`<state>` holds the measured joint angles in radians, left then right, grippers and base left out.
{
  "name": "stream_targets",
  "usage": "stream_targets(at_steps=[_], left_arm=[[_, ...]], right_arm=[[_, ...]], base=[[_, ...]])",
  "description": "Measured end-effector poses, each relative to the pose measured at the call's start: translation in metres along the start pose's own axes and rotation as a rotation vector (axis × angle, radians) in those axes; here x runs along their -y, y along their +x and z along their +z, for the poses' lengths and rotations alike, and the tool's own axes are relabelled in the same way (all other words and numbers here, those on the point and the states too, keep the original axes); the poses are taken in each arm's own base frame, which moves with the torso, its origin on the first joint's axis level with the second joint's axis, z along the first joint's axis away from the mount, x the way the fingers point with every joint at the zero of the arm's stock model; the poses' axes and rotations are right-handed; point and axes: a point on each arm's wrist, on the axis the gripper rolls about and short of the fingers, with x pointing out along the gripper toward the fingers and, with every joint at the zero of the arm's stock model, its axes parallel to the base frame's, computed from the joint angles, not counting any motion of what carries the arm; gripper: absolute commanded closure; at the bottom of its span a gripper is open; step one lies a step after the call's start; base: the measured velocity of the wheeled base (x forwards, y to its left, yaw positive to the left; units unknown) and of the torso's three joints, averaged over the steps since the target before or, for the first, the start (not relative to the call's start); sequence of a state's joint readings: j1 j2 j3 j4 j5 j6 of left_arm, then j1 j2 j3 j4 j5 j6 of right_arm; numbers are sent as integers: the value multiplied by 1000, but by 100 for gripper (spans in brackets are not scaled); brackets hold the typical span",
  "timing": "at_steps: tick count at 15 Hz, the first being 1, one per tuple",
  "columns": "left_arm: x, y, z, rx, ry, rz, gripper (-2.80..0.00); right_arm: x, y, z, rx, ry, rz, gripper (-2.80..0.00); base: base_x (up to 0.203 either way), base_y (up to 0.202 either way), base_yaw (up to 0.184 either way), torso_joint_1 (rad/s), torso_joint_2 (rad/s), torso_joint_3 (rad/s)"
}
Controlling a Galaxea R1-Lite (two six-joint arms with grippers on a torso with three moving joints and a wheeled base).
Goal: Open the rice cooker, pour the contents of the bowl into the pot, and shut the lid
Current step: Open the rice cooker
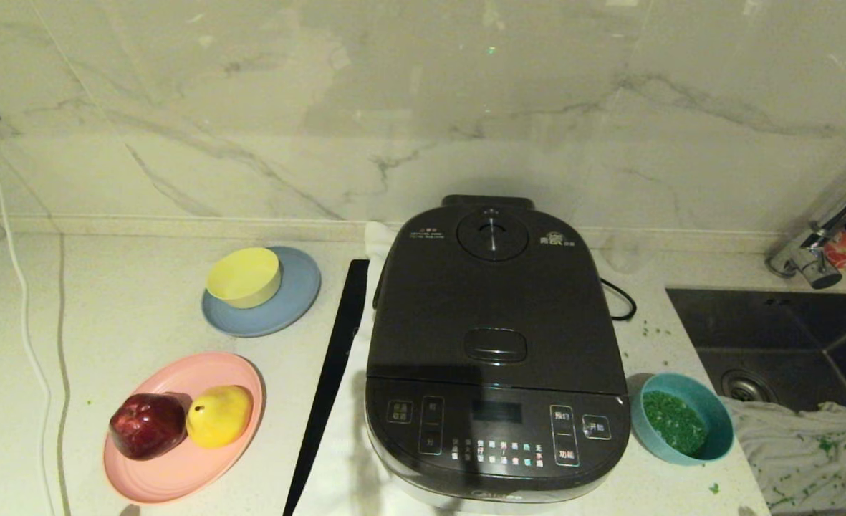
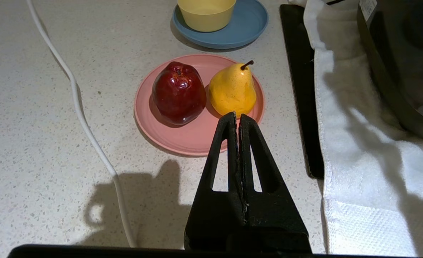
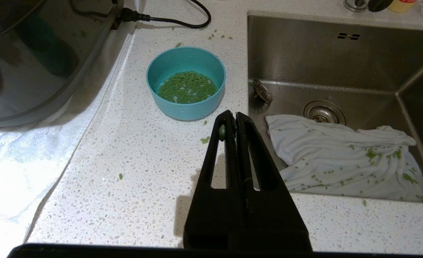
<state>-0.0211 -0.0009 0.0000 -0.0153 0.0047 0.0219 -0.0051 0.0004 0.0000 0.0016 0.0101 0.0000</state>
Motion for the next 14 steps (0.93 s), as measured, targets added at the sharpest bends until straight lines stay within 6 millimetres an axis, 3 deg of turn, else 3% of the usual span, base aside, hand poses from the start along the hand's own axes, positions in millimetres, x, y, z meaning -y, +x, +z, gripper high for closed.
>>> stream_targets(at_steps=[6, 10, 12, 14], left_arm=[[0, -1, 5, 10, -2, 0, 0], [0, -9, 54, 59, -26, -32, 0], [-1, 1, 96, 47, -79, -60, 0], [-1, 25, 142, 20, -156, -114, 0]], right_arm=[[0, 0, 0, 0, 0, -1, 0], [0, 0, 0, 0, 0, 0, 0], [0, 0, 0, 0, 0, 0, 0], [0, 0, 0, 0, 0, 0, 0]], base=[[0, 0, 0, 0, 0, 0], [0, 0, 0, 0, 0, 0], [0, 0, 0, 0, 0, 0], [0, 0, 0, 0, 0, 0]])
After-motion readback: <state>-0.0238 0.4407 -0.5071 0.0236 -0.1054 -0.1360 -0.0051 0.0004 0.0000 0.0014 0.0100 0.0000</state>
